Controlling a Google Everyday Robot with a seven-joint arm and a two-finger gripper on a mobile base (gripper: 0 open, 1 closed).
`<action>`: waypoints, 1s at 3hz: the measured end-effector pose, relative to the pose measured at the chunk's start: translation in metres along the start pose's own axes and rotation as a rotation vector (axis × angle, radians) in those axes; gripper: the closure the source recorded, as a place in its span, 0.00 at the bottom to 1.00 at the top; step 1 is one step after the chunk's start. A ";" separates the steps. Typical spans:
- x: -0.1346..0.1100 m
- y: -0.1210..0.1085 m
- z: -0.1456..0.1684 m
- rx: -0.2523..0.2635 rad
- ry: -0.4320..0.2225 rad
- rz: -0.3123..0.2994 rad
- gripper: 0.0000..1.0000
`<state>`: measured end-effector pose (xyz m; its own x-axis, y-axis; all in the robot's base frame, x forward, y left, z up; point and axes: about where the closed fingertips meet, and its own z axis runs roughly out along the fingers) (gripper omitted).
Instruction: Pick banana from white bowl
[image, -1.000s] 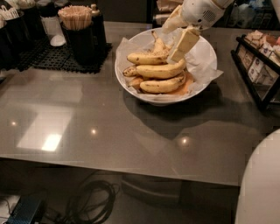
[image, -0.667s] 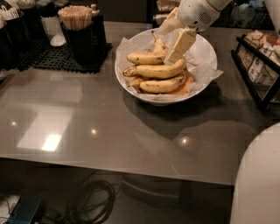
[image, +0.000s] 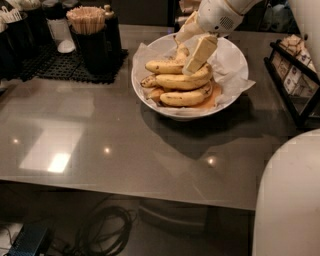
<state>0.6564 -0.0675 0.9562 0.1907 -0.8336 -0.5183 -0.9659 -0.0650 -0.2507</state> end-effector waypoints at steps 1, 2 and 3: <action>0.000 0.000 0.000 0.000 0.000 0.000 0.30; 0.004 -0.003 0.002 0.004 0.016 0.012 0.48; 0.006 -0.004 0.003 0.003 0.022 0.019 0.47</action>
Offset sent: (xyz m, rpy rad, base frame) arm 0.0019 -0.0128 -0.0014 -0.0413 0.0181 -0.0311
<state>0.6620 -0.0710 0.9516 0.1687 -0.8465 -0.5050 -0.9687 -0.0478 -0.2435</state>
